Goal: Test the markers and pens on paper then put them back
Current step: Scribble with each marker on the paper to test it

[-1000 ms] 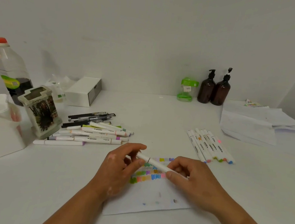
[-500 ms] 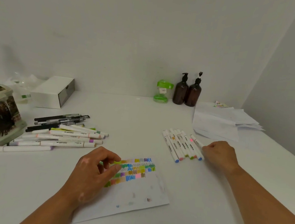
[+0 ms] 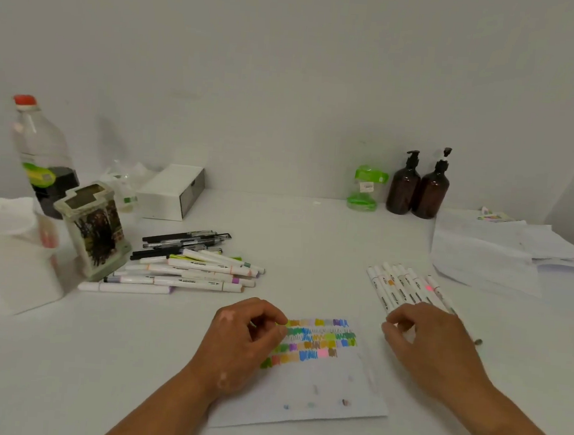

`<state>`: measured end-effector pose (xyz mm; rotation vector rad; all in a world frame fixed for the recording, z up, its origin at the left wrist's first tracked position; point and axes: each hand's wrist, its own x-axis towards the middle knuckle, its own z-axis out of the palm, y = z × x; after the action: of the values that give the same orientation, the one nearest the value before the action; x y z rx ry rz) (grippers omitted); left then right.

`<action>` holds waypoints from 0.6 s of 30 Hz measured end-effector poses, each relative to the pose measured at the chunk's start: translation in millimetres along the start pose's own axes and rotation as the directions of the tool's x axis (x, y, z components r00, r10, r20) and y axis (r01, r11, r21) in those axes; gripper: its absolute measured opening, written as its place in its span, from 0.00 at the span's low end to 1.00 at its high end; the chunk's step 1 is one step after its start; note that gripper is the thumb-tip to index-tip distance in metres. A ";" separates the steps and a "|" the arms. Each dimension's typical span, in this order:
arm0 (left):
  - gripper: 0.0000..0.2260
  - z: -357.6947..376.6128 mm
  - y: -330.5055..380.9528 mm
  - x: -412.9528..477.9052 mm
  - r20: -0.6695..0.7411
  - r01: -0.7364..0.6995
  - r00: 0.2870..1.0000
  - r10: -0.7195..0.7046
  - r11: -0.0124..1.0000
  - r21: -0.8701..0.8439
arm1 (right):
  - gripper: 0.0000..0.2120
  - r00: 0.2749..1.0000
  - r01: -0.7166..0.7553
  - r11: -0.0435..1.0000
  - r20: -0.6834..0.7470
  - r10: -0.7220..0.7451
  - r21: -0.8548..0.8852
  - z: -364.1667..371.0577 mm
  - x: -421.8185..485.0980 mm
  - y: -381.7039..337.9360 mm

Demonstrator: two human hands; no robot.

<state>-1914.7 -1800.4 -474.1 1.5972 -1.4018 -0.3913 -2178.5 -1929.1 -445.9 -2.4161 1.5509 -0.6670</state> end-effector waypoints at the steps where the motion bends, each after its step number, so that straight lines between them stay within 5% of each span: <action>1: 0.08 -0.6 0.4 0.7 -0.023 0.007 1.000 -0.008 1.000 -0.016 | 0.03 0.997 0.052 0.998 0.060 -0.053 0.027 7.9 -10.7 -15.3; 3: 0.09 -5.2 -1.9 5.9 -0.115 0.012 0.993 -0.011 1.000 0.008 | 0.04 0.984 0.113 0.991 0.131 -0.122 0.076 22.6 -22.4 -36.0; 6: 0.08 -25.4 -17.6 20.4 -0.257 0.031 0.965 0.060 0.941 0.337 | 0.05 0.982 0.146 0.974 0.093 -0.164 0.174 35.7 -21.9 -47.1; 10: 0.14 -61.2 -50.4 38.3 -0.167 0.080 0.983 0.075 0.648 0.757 | 0.04 0.987 0.150 0.956 0.012 -0.158 0.254 45.5 -23.3 -45.1; 18: 0.11 -73.4 -66.4 47.4 -0.036 -0.020 0.990 0.138 0.385 0.923 | 0.06 0.988 0.147 0.919 -0.012 -0.153 0.366 45.8 -25.8 -38.6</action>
<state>-1806.4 -1817.8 -474.3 2.3574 -1.7140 0.7255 -2134.8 -1892.8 -477.9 -2.2599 1.1190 -0.8752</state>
